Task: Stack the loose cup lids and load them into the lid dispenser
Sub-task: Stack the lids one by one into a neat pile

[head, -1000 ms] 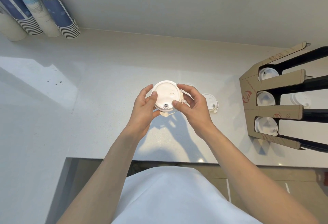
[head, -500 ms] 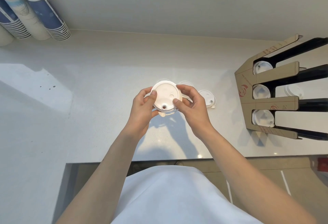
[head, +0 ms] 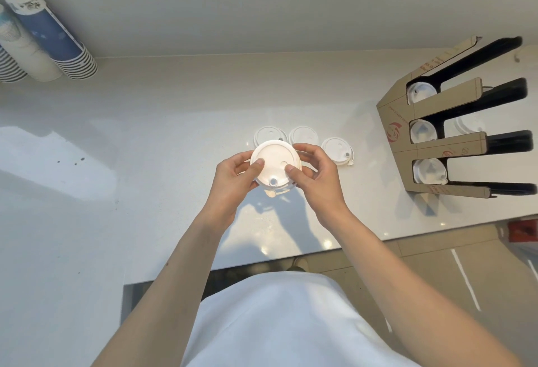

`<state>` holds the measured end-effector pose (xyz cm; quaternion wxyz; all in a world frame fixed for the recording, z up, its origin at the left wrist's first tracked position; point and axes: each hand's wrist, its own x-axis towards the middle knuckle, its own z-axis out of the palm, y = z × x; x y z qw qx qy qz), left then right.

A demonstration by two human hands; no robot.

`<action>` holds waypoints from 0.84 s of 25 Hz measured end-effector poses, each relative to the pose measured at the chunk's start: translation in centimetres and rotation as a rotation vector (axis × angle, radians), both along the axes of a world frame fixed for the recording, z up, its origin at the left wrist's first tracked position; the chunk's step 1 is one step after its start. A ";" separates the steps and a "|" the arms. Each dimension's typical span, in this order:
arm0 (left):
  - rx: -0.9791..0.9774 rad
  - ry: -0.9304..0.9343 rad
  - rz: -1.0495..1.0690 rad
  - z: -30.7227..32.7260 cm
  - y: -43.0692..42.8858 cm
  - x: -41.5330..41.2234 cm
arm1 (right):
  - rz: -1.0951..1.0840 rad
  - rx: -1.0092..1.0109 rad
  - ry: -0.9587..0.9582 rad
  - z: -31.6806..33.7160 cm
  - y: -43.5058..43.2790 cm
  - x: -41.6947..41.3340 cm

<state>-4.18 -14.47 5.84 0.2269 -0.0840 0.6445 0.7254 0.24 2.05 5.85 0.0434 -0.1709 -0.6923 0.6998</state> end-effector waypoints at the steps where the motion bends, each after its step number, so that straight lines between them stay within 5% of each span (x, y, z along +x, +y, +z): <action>1: 0.006 -0.007 -0.003 -0.1 -0.1 0.1 | -0.018 0.009 0.000 0.0 -0.3 0.1; 14: 0.073 -0.118 0.075 -1.0 2.3 0.2 | -0.060 0.033 -0.089 -1.6 4.7 -0.9; 21: 0.041 -0.165 0.206 -1.2 5.9 0.2 | 0.071 0.571 -0.297 -6.7 13.6 -4.5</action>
